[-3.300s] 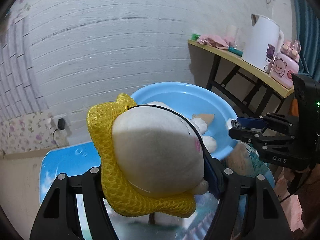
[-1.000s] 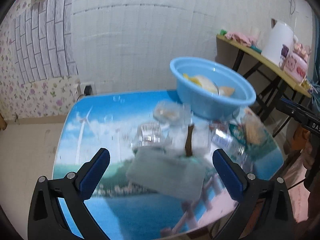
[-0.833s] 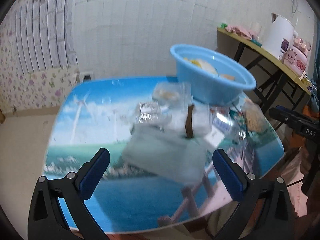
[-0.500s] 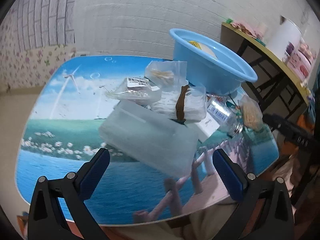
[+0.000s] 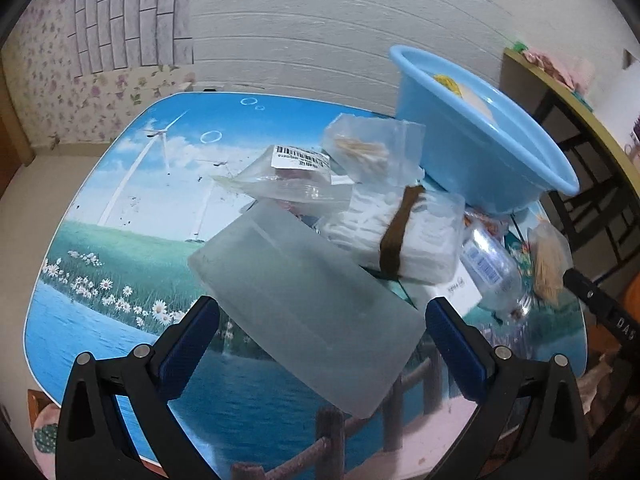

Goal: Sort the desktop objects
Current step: 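Withdraw both tools from the basin back over the table, then grasp the toothpick box with the right tool while the left tool grasps the clear box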

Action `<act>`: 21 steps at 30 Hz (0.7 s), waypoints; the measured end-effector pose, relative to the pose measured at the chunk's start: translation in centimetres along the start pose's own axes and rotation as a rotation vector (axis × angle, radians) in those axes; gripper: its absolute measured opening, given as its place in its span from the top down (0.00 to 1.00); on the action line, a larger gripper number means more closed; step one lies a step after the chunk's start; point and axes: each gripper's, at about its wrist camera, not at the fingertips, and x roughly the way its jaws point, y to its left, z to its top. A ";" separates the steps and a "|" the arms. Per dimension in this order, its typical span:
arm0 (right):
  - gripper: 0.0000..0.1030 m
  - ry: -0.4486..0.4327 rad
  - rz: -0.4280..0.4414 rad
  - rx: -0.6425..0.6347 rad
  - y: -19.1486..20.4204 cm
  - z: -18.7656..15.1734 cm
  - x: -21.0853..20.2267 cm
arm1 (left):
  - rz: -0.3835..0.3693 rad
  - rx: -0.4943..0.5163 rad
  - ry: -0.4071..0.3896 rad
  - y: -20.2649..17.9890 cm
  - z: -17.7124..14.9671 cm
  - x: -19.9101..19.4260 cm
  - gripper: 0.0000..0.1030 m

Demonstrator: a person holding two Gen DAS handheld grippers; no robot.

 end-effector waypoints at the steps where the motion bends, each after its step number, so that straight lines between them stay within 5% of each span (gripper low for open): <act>1: 0.26 0.004 0.000 0.002 0.0 0.1 0.2 | 0.004 -0.007 -0.001 0.0 0.1 0.1 0.00; 12: 0.26 0.030 -0.018 -0.020 1.1 0.4 2.2 | 0.012 -0.019 0.009 -0.5 0.8 0.9 0.00; 15: 0.37 0.031 -0.006 -0.037 1.1 0.2 2.1 | -0.003 -0.017 0.023 -0.3 0.7 1.5 0.00; 21: 0.37 0.027 0.011 -0.045 0.4 -0.1 1.7 | 0.014 -0.020 0.015 1.0 0.3 1.2 0.00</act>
